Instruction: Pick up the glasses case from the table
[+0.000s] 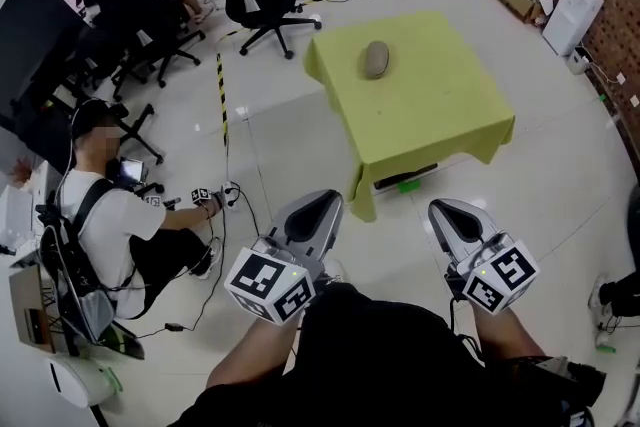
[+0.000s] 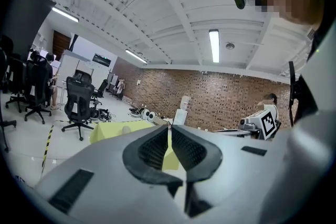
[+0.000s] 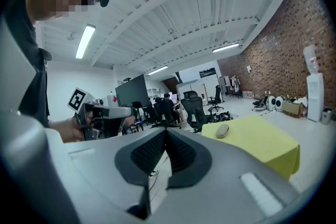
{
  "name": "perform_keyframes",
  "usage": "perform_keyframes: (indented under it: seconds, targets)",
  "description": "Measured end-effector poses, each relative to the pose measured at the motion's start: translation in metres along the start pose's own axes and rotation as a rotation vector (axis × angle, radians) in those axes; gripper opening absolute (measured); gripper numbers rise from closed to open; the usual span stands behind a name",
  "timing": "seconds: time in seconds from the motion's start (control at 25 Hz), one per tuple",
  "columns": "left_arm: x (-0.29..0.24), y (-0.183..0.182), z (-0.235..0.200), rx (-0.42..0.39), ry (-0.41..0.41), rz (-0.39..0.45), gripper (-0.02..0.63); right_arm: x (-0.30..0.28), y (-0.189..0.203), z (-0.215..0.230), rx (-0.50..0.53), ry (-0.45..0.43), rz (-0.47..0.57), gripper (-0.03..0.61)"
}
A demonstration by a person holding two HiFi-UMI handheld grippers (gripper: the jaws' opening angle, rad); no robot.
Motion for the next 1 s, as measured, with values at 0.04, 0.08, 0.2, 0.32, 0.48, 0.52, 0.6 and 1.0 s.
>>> perform_keyframes:
  seconds: [0.04,0.08,0.2,0.32,0.48,0.52,0.6,1.0]
  targets:
    - [-0.003,-0.003,-0.008,-0.001,0.005,0.001,0.026,-0.009,-0.003,0.001,0.002,0.003,-0.001,0.002]
    - [-0.005,-0.006,-0.017,0.0,0.009,0.002,0.026,-0.017,-0.005,0.001,0.003,0.005,-0.001,0.002]
    - [-0.011,-0.012,-0.042,0.007,0.023,0.0,0.026,-0.042,-0.01,0.001,0.003,0.014,-0.006,0.002]
    - [-0.019,-0.017,-0.067,0.012,0.039,-0.003,0.026,-0.065,-0.014,0.005,0.003,0.03,-0.013,0.002]
    - [-0.03,-0.022,-0.102,0.019,0.056,-0.008,0.026,-0.096,-0.017,0.01,0.0,0.056,-0.018,0.002]
    - [-0.033,-0.022,-0.111,0.02,0.06,-0.01,0.026,-0.103,-0.017,0.011,-0.002,0.062,-0.021,0.002]
    - [-0.04,-0.024,-0.127,0.02,0.072,-0.013,0.026,-0.117,-0.016,0.013,-0.008,0.074,-0.025,0.002]
    - [-0.073,-0.03,-0.186,0.035,0.144,-0.049,0.026,-0.176,-0.018,0.027,-0.047,0.139,-0.037,0.002]
Point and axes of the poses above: the fingertips, and each gripper's own axes: x backward along the fingers, z to its right, y out of its underside, the point moved 3 cm from there along x, backward along the fingers, and after that the axes turned 2 degrees about -z, right-handed, at the moved point
